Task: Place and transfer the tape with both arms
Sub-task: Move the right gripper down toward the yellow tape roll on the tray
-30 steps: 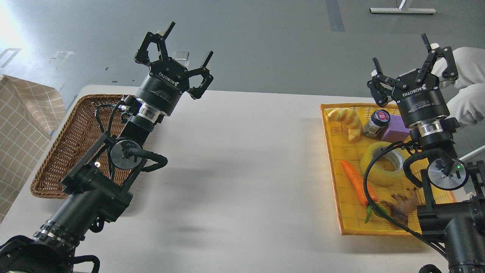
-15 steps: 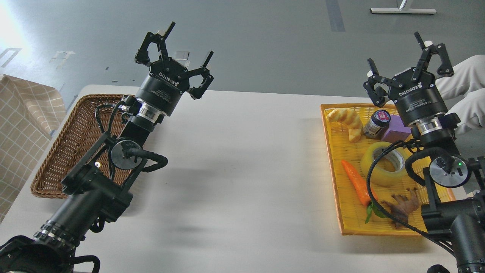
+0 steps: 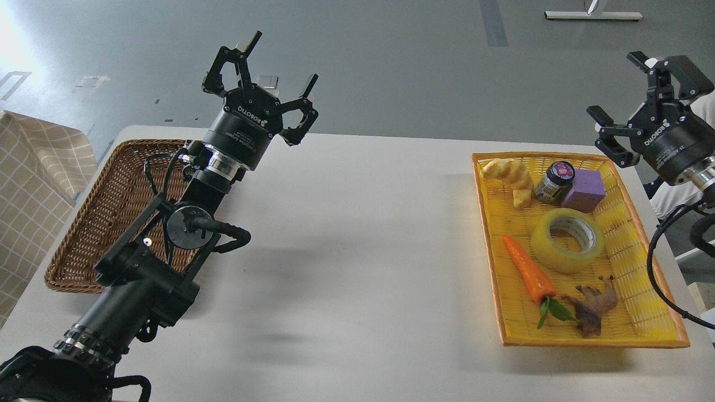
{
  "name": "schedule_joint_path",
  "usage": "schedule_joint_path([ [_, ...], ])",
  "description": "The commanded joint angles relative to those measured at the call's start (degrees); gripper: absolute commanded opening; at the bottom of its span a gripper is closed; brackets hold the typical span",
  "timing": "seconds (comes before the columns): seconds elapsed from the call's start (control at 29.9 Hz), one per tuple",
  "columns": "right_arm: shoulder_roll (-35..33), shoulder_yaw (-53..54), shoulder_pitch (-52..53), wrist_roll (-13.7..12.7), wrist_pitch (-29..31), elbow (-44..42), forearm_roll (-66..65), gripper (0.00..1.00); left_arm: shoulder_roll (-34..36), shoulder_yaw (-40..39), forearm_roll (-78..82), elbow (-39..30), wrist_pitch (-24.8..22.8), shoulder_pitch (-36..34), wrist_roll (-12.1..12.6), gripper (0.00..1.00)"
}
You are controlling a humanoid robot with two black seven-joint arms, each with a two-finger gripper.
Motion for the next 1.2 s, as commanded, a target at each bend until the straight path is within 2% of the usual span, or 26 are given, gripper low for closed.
schedule_joint_path([
  [0.0,-2.3,-0.3,0.3,0.0,0.0,0.0,-8.8,1.00,-0.3,0.0,0.0,-0.1,0.0,0.2,0.0,0.98],
  [0.17,-6.8,-3.4,0.4,0.0,0.0,0.3,-15.1,1.00,-0.1,0.0,0.0,-0.1,0.0,0.0,0.0,0.98],
  [0.37,-11.9,-13.5,3.3,-0.2,0.0,2.9,-20.5,1.00,-0.3,0.0,0.0,-0.1,0.0,0.2,0.1,0.98],
  [0.5,-14.3,-17.0,3.4,-0.4,0.0,5.3,-30.2,1.00,-0.2,0.0,0.0,-0.1,0.0,0.2,0.1,0.98],
  [1.17,-15.6,-26.4,2.6,-0.9,0.0,7.2,-54.5,0.99,-0.1,0.0,0.0,-0.1,0.0,0.1,0.1,0.98],
])
